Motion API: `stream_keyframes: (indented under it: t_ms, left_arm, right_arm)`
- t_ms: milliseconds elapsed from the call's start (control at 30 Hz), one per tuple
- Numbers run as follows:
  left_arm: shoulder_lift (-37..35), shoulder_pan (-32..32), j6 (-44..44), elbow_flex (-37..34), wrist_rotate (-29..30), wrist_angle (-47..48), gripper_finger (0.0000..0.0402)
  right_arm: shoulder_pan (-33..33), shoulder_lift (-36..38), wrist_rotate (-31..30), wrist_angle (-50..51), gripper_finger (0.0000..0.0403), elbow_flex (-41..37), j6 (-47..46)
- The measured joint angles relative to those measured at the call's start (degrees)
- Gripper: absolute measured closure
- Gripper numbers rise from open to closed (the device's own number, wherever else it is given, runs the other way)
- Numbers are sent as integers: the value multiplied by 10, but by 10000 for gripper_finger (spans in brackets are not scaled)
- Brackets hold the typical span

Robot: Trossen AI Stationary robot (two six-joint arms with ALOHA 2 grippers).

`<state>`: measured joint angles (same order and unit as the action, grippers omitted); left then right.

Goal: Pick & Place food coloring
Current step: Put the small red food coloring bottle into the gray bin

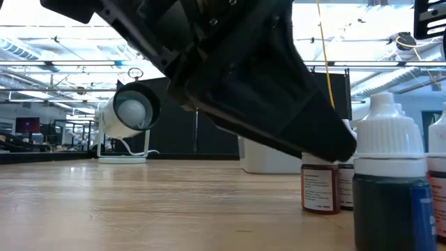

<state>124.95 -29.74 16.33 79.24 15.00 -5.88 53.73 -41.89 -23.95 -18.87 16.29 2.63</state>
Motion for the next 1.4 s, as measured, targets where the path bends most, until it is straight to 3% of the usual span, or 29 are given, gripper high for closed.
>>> stream_keyframes:
  t_ms: [700,1067,1400]
  left_arm:
    - [0,0,-6,0,0,6,212]
    - [-4,-1,17,0,-5,18,293]
    - [-6,-1,17,0,-16,19,302]
  right_arm:
    - [0,0,0,-1,403,0,0]
    - [0,0,0,-1,403,0,0]
    - [0,0,0,-1,403,0,0]
